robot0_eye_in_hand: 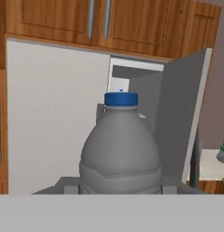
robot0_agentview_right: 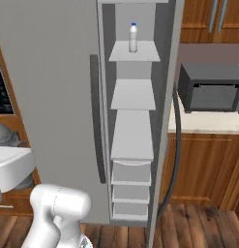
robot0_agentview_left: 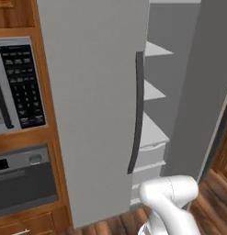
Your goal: Take the bottled waters from the counter and place them in the freezer to freeze. Close the freezer door after placing the bottles.
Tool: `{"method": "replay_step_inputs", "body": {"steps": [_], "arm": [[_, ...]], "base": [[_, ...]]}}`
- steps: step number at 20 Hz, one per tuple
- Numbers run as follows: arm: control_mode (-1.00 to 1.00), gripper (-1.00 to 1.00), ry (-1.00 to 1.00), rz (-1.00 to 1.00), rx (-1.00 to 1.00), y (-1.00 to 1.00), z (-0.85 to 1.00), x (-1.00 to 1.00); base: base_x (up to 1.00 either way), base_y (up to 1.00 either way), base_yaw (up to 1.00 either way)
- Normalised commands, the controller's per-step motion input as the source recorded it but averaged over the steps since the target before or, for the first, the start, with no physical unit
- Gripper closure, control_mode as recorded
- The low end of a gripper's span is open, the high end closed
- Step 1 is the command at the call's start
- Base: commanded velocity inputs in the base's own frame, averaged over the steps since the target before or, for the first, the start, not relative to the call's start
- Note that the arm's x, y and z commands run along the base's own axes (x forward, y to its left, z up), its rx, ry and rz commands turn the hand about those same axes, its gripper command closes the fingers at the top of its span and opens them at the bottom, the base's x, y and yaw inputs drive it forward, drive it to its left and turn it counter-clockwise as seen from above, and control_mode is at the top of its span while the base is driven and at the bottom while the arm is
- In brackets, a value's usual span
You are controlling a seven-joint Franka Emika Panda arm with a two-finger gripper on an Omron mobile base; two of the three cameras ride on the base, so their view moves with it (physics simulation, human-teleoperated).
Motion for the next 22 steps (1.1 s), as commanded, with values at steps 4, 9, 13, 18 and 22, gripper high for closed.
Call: {"method": "replay_step_inputs", "body": {"steps": [4,9,13,18,22], "arm": [[1.0,1.0,0.0,0.0,0.0,0.0,0.0,0.0],[1.0,1.0,0.0,0.0,0.0,0.0,0.0,0.0],[1.0,1.0,0.0,0.0,0.0,0.0,0.0,0.0],[1.0,1.0,0.0,0.0,0.0,0.0,0.0,0.0],[1.0,1.0,0.0,0.0,0.0,0.0,0.0,0.0]], "base": [[0.68,0.17,-0.19],[0.65,0.22,-0.1],[0.46,0.27,0.05],[0.04,0.01,0.15],[0.21,-0.06,0.1]]}}
